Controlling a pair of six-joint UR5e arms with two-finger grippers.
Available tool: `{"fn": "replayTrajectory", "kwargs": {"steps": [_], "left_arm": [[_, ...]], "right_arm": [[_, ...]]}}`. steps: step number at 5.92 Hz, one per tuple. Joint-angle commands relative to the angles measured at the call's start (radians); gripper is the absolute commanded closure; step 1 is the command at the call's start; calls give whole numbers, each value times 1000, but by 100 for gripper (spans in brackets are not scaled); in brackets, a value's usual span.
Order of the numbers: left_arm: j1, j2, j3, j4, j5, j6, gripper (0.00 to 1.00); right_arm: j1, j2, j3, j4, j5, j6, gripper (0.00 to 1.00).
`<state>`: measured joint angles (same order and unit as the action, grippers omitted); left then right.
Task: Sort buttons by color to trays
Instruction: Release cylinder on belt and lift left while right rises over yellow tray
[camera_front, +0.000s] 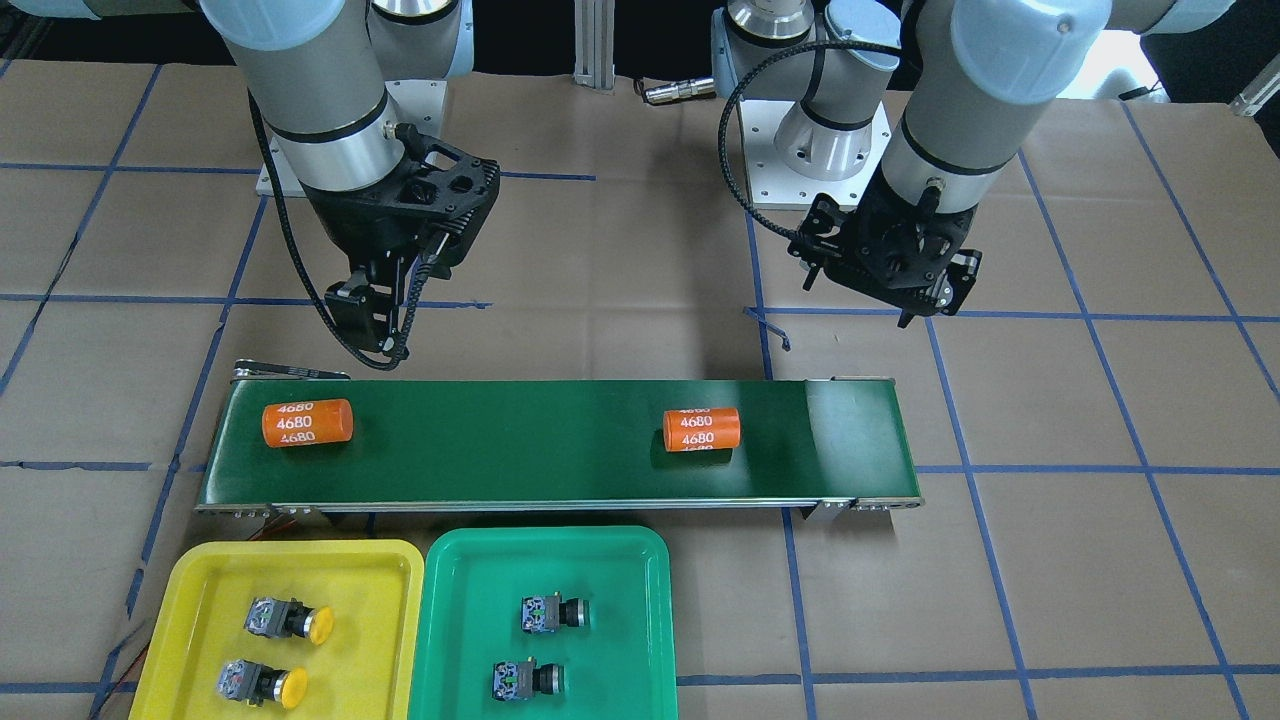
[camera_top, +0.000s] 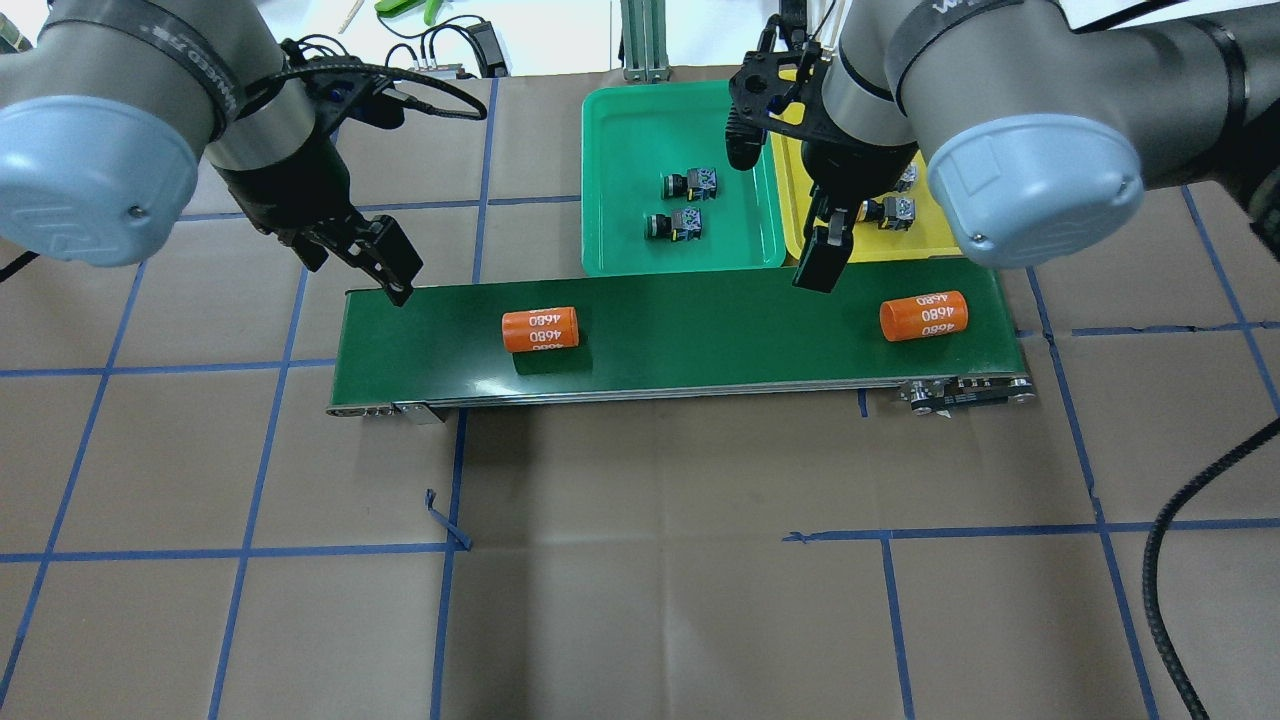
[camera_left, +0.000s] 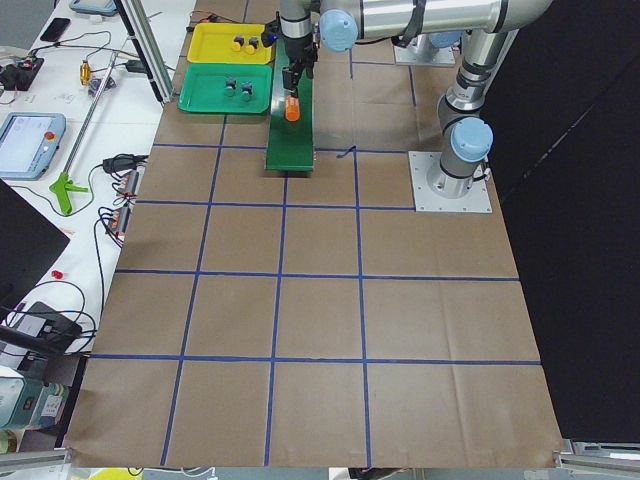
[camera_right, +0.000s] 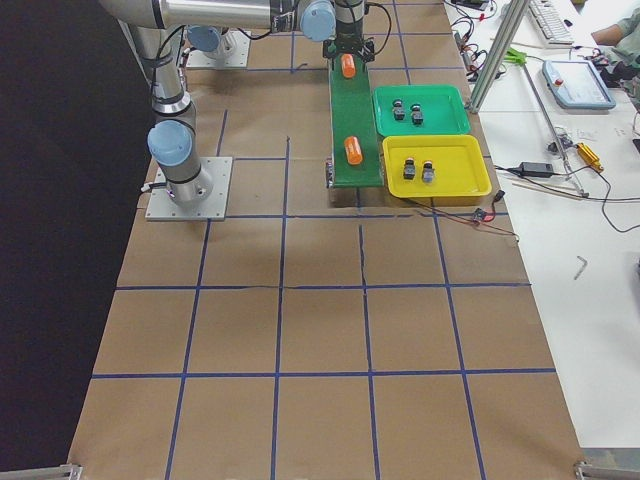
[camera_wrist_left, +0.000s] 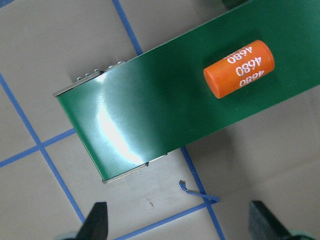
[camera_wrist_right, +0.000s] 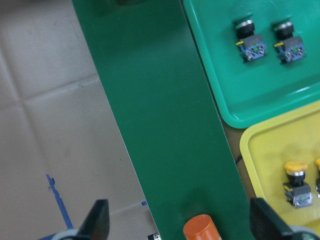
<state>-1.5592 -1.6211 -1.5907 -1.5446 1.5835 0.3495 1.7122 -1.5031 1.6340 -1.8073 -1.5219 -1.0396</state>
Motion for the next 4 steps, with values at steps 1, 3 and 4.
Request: {"fn": "replayTrajectory", "kwargs": {"steps": [1, 3, 4], "left_arm": [[19, -31, 110, -29, -48, -225, 1], [1, -26, 109, -29, -53, -346, 1], [1, -19, 101, -20, -51, -336, 1]], "right_arm": [[-57, -38, -3, 8, -20, 254, 0], [-104, -98, -55, 130, -71, 643, 0], [-106, -100, -141, 314, -72, 838, 0]]}}
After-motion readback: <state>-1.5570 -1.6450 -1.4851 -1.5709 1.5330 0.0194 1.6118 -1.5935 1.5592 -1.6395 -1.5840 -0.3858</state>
